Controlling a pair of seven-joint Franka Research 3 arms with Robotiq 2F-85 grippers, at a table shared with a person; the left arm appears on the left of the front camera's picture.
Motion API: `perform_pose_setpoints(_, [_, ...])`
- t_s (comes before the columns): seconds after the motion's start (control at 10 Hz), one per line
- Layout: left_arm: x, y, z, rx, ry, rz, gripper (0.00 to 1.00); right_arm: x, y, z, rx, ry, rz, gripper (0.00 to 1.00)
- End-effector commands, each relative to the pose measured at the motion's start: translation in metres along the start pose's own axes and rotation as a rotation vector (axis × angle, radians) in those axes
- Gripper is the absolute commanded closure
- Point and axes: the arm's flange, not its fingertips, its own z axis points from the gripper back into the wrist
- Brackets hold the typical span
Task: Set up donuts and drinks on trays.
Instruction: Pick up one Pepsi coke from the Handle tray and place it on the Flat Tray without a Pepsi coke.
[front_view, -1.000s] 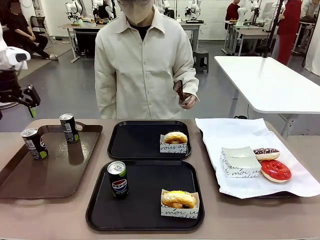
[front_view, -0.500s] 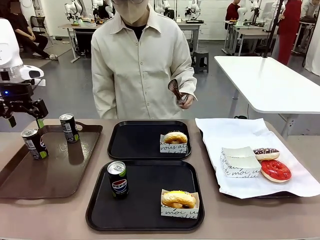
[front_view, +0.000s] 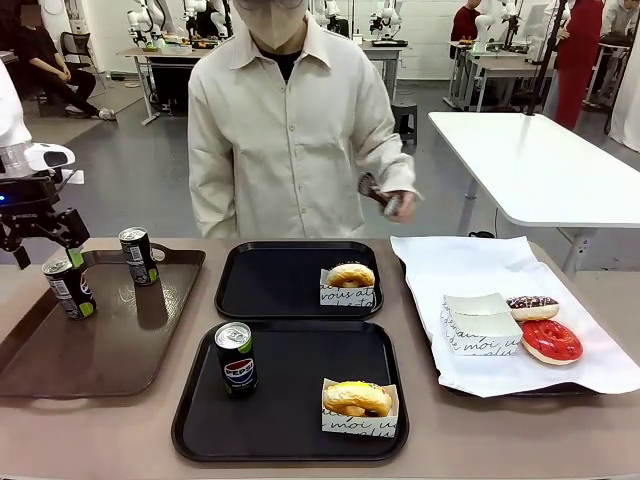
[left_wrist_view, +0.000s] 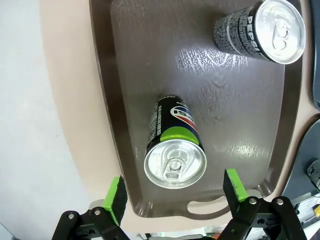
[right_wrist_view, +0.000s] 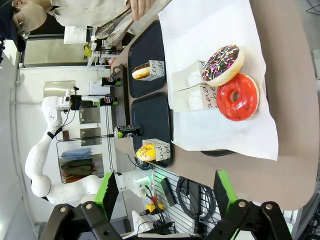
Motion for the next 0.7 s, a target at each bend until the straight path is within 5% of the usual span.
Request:
perform_pose_setpoints(0.0, [-0.010,0.000,-0.008,-0.048,-0.075,0.002,0.00,0.001,0.000,0.001,0.017,-0.003,0.010,0.00])
perform_pose_setpoints(0.3, [-0.014,-0.005,-0.018,0.003,-0.160,0.026,0.00,0.001,0.000,0.001,0.017,-0.003,0.010,0.00])
perform_pose_setpoints(0.6, [-0.012,-0.006,-0.028,0.041,-0.138,0.032,0.00,0.001,0.000,0.001,0.017,-0.003,0.010,0.00])
